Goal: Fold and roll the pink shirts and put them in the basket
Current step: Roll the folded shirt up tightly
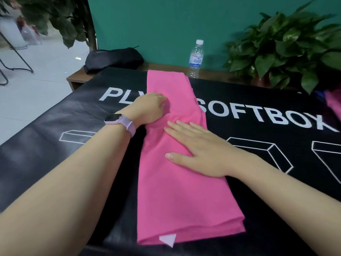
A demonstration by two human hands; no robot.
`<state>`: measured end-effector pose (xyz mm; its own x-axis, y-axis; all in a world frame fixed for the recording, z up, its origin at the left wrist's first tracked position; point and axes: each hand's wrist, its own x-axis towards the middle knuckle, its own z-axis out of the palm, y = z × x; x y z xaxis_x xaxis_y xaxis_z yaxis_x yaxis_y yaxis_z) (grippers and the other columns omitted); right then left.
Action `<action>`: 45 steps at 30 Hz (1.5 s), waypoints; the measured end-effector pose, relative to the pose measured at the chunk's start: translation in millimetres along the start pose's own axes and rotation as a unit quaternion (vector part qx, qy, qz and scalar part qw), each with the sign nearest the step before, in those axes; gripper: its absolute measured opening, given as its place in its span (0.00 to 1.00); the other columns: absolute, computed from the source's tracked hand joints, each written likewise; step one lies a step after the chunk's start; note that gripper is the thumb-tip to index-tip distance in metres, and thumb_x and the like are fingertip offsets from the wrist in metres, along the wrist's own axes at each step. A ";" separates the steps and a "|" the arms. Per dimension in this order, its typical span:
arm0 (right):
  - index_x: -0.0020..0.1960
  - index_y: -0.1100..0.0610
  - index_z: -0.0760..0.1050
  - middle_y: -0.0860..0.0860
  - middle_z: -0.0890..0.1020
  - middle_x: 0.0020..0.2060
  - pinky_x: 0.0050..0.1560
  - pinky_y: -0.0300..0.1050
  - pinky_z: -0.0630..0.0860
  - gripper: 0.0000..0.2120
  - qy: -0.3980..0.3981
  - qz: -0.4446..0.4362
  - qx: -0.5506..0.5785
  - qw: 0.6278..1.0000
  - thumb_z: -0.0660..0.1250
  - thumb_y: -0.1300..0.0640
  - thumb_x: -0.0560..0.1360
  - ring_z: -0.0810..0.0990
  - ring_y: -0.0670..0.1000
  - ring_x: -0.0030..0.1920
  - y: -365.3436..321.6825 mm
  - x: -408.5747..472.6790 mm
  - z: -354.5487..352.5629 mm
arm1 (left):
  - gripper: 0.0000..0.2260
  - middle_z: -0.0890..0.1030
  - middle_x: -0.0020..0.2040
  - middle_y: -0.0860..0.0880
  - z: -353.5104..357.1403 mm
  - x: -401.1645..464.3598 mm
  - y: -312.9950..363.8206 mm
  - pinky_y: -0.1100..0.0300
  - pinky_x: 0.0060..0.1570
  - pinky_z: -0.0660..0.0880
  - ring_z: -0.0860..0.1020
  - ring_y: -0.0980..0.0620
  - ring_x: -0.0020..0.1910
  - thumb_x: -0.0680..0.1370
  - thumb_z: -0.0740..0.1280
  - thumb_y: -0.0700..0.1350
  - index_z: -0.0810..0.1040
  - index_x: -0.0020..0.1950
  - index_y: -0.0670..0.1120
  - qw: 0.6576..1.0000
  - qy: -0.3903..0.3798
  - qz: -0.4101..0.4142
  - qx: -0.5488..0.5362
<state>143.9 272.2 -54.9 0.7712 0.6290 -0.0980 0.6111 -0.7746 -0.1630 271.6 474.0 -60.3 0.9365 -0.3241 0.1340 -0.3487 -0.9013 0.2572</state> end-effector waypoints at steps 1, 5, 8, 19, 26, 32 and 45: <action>0.83 0.44 0.44 0.41 0.42 0.81 0.79 0.41 0.36 0.41 0.002 0.002 -0.001 1.000 0.43 0.26 0.76 0.37 0.39 0.79 2.1 4.2 -0.8 | 0.17 0.76 0.69 0.43 -3.9 -3.5 -0.7 0.49 0.68 0.68 0.72 0.42 0.68 0.83 0.55 0.40 0.76 0.69 0.43 1.000 0.010 -0.007 -0.019; 0.83 0.47 0.47 0.44 0.45 0.82 0.79 0.43 0.38 0.41 0.013 0.023 0.000 1.000 0.45 0.27 0.77 0.41 0.41 0.80 10.0 19.9 -2.9 | 0.17 0.78 0.68 0.45 -14.9 -16.6 -2.6 0.56 0.66 0.67 0.74 0.44 0.68 0.83 0.56 0.42 0.78 0.68 0.45 0.995 0.076 -0.025 -0.053; 0.83 0.48 0.49 0.48 0.48 0.82 0.79 0.44 0.40 0.39 0.025 0.040 -0.012 0.999 0.47 0.29 0.79 0.43 0.45 0.81 17.7 34.9 -4.7 | 0.16 0.78 0.68 0.45 -11.6 -23.0 7.1 0.59 0.66 0.66 0.74 0.46 0.68 0.83 0.58 0.42 0.77 0.69 0.45 0.996 0.058 0.002 -0.072; 0.82 0.51 0.56 0.49 0.57 0.81 0.80 0.44 0.51 0.34 0.034 0.017 -0.028 0.999 0.52 0.35 0.82 0.54 0.47 0.80 24.3 31.9 -24.4 | 0.22 0.57 0.82 0.50 -0.4 -2.1 -7.6 0.57 0.78 0.46 0.51 0.53 0.81 0.86 0.52 0.51 0.60 0.81 0.50 0.998 -0.058 -0.005 -0.019; 0.83 0.45 0.39 0.44 0.39 0.81 0.78 0.41 0.34 0.45 -0.009 -0.035 -0.035 0.999 0.40 0.22 0.73 0.33 0.41 0.79 -5.3 -39.6 2.0 | 0.21 0.65 0.77 0.45 -5.9 -12.8 9.4 0.47 0.73 0.54 0.60 0.48 0.77 0.86 0.49 0.50 0.64 0.77 0.44 0.992 -0.064 0.015 0.108; 0.74 0.51 0.71 0.48 0.72 0.71 0.75 0.45 0.61 0.37 0.081 -0.123 -0.043 0.988 0.57 0.28 0.75 0.68 0.49 0.72 -6.0 -50.2 -12.2 | 0.26 0.46 0.83 0.46 -16.0 -79.1 37.7 0.57 0.78 0.41 0.44 0.50 0.81 0.87 0.47 0.52 0.46 0.83 0.44 0.982 -0.156 -0.042 0.096; 0.47 0.50 0.76 0.43 0.76 0.40 0.49 0.45 0.74 0.14 0.107 -0.154 -0.007 0.982 0.72 0.41 0.70 0.73 0.45 0.42 -21.2 -82.0 -26.5 | 0.26 0.68 0.74 0.46 8.9 -191.5 91.5 0.56 0.75 0.54 0.60 0.51 0.74 0.82 0.48 0.57 0.68 0.74 0.44 0.997 0.056 -0.032 0.046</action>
<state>72.4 235.3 -17.4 0.5685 0.8063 0.1634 0.8224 -0.5516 -0.1392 60.7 451.0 -71.0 0.9453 -0.2349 0.2264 -0.2778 -0.9434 0.1810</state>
